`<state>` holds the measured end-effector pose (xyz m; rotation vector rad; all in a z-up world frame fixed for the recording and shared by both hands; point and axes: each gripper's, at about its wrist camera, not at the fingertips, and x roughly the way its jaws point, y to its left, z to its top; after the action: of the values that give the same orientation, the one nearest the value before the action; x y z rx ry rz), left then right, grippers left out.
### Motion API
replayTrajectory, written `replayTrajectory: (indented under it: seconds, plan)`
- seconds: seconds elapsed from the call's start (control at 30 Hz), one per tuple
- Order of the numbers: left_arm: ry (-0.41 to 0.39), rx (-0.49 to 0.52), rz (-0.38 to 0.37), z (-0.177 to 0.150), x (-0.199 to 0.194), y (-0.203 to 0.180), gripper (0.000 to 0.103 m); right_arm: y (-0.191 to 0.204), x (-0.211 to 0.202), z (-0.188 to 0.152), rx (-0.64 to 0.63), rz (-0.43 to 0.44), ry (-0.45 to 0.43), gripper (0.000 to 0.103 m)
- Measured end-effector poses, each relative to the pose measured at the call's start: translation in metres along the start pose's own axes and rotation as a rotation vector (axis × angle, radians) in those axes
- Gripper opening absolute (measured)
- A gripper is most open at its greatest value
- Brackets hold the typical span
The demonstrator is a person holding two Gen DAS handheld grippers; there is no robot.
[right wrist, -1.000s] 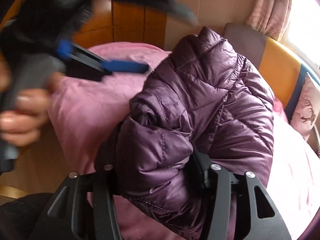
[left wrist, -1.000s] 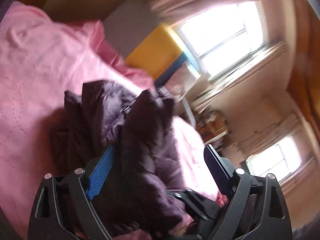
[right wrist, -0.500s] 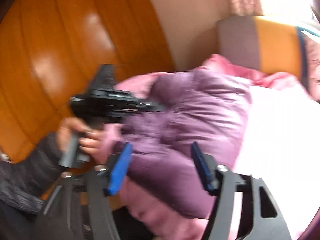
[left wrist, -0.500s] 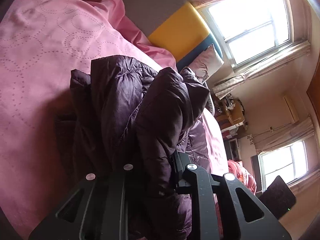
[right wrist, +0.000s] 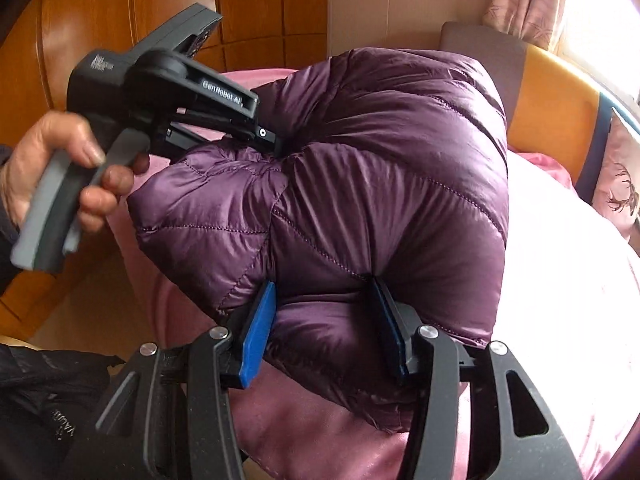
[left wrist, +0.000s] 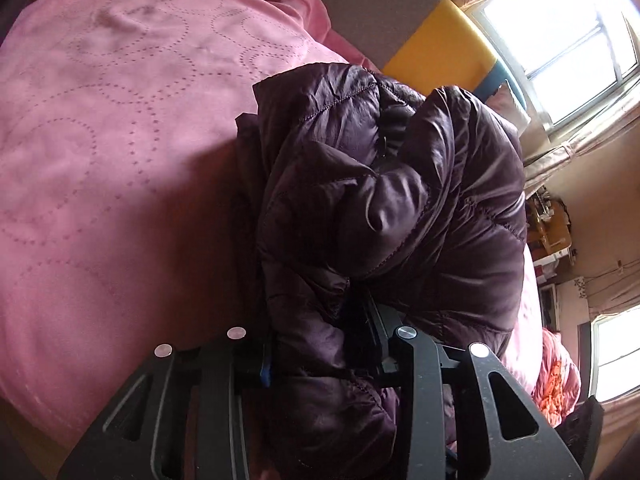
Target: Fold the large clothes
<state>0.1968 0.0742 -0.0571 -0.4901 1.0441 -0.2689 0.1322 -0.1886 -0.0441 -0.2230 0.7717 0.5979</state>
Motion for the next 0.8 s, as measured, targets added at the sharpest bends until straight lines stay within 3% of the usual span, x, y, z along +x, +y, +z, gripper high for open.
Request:
replayTrajectory:
  seconds: [0.07, 0.13, 0.2, 0.37, 0.47, 0.53, 0.6, 0.8]
  plan:
    - [-0.019, -0.002, 0.017, -0.003, -0.004, -0.003, 0.036, -0.011, -0.007, 0.01, -0.005, 0.053, 0.035, 0.05]
    - [-0.044, 0.012, 0.052, -0.005, -0.01, -0.013, 0.042, -0.03, -0.02, 0.023, 0.038, 0.159, 0.054, 0.055]
    - [-0.077, 0.039, 0.119, -0.009, -0.018, -0.022, 0.059, -0.054, -0.036, 0.036, 0.096, 0.203, 0.02, 0.061]
    - [-0.125, 0.056, 0.148, -0.017, -0.029, -0.028, 0.061, -0.11, -0.052, 0.094, 0.27, 0.147, -0.131, 0.072]
    - [-0.148, 0.087, 0.173, -0.023, -0.033, -0.033, 0.061, -0.119, -0.036, 0.131, 0.338, 0.089, -0.154, 0.073]
    - [-0.156, 0.097, 0.18, -0.025, -0.033, -0.033, 0.061, -0.12, -0.014, 0.156, 0.351, 0.09, -0.14, 0.073]
    - [-0.158, 0.103, 0.186, -0.024, -0.031, -0.035, 0.061, -0.119, 0.017, 0.177, 0.336, 0.032, -0.11, 0.072]
    - [-0.172, 0.142, 0.207, -0.025, -0.023, -0.038, 0.061, -0.105, 0.093, 0.174, 0.306, -0.069, 0.012, 0.073]
